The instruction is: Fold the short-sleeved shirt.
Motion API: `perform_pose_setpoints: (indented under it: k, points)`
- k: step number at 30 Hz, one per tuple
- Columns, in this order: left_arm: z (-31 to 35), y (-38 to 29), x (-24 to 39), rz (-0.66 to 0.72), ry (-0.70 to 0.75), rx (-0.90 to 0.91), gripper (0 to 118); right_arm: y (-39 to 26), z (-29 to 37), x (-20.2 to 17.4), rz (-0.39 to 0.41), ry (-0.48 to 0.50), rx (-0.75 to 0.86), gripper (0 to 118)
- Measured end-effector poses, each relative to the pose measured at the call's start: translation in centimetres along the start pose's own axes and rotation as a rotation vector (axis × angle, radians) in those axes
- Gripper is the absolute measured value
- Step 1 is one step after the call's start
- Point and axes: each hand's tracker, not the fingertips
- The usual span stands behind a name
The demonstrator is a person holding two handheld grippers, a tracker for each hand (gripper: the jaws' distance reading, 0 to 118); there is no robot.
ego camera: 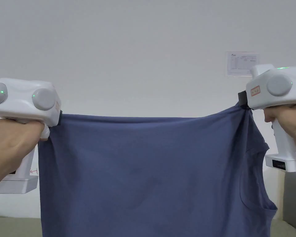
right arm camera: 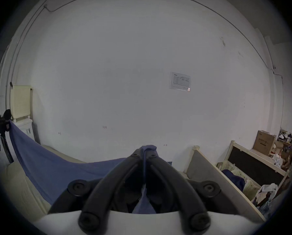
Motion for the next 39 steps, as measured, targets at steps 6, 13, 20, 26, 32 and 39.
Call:
perform_pose_setpoints:
  k: [6, 13, 20, 26, 32, 39]
  points:
    - [-4.9, -2.9, 2.0, -0.006, 0.015, -0.032, 2, -3.8, -4.0, -0.8, -0.009, -0.018, -0.034, 4]
    - [-9.1, -11.0, 3.6, -0.028, -0.011, -0.115, 2, -12.6, -6.9, -1.9, 0.019, -0.012, -0.162, 4]
    - [-6.7, -23.5, 3.4, -0.16, -0.084, -0.238, 2, -25.8, -0.4, -1.9, -0.05, 0.055, -0.312, 4]
    - [1.0, -34.6, 0.3, -0.16, -0.158, -0.367, 2, -36.0, 10.1, -0.9, -0.087, 0.102, -0.462, 4]
    - [8.9, -43.4, -4.0, -0.166, -0.179, -0.466, 2, -43.5, 21.3, -0.3, -0.068, 0.14, -0.559, 4]
    - [17.6, -50.3, -8.5, -0.11, -0.202, -0.562, 2, -49.9, 32.1, -0.6, -0.081, 0.197, -0.658, 4]
